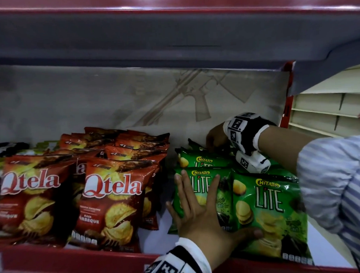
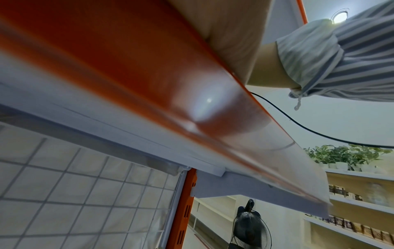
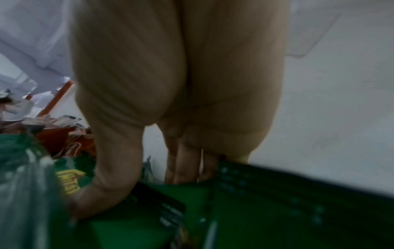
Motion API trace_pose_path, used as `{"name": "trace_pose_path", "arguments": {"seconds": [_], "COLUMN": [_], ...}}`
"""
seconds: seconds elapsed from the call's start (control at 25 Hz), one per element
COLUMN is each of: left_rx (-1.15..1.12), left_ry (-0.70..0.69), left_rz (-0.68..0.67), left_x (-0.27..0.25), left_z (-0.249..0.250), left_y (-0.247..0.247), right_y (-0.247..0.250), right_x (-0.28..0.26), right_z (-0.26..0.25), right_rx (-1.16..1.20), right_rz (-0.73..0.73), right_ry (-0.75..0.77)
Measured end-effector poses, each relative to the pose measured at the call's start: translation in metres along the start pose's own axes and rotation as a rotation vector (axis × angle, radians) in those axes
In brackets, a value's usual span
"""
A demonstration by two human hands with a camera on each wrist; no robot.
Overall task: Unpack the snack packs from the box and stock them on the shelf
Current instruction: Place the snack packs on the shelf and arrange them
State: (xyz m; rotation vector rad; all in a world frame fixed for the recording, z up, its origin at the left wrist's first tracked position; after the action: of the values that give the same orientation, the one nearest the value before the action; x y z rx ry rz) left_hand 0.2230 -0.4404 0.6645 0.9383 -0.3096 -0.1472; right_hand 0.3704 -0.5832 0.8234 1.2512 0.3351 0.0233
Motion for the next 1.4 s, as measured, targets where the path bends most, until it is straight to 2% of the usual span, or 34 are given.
{"name": "trace_pose_path", "arguments": {"seconds": [0.08,0.24,0.36,0.56,0.6,0.68,0.76,0.8,0.96,1.08,1.2,1.28,1.4], "left_rx": [-0.011,-0.026,-0.045,-0.057,-0.059,-0.067,-0.074,-0.077,-0.100,-0.129,-0.151,-0.152,-0.136], "left_ry": [-0.005,-0.013,-0.009,0.003,0.009,0.014,0.011,0.013,0.034,0.052,0.067,0.079,0.094], "left_rz": [0.023,0.048,0.047,0.029,0.024,0.018,0.012,0.007,-0.018,-0.038,-0.036,-0.028,-0.007], "left_x": [0.000,0.001,0.002,0.002,0.001,0.000,0.000,-0.001,-0.002,-0.004,-0.005,-0.005,-0.005], "left_z": [0.000,0.000,-0.003,-0.003,-0.002,-0.002,-0.001,-0.001,-0.001,-0.001,0.000,0.001,0.003], "left_y": [0.000,0.000,-0.001,0.000,0.001,0.001,0.002,0.002,0.004,0.006,0.007,0.007,0.006], "right_y": [0.002,0.008,0.007,0.023,0.024,0.017,0.006,0.004,0.014,0.015,0.025,0.027,0.009], "right_x": [0.002,-0.002,0.002,-0.014,-0.018,-0.022,-0.022,-0.022,-0.027,-0.028,-0.031,-0.034,-0.035], "right_z": [0.002,0.003,0.000,0.003,0.001,-0.011,-0.025,-0.030,-0.034,-0.039,-0.043,-0.044,-0.053], "right_rx": [0.040,0.017,0.026,0.399,0.454,0.488,0.427,0.359,0.180,0.101,0.100,0.195,0.245], "right_rz": [-0.056,0.113,0.157,0.233,0.197,0.037,-0.082,-0.078,0.108,0.060,0.141,0.073,-0.164], "right_ry": [0.024,0.037,0.039,0.065,0.087,0.122,0.127,0.132,0.173,0.154,0.168,0.186,0.212]}}
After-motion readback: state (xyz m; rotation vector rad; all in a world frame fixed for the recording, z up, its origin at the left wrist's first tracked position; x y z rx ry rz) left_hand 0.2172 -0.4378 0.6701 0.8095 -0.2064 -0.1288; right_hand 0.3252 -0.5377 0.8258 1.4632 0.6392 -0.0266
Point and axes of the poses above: each hand's wrist, its own x-axis towards the middle knuckle, its own y-axis out of the back of the hand, z = x × y, the point moved 1 cm from there along x, towards the middle knuckle, and after that the axes turned 11 degrees about y, right-handed, at the moved point
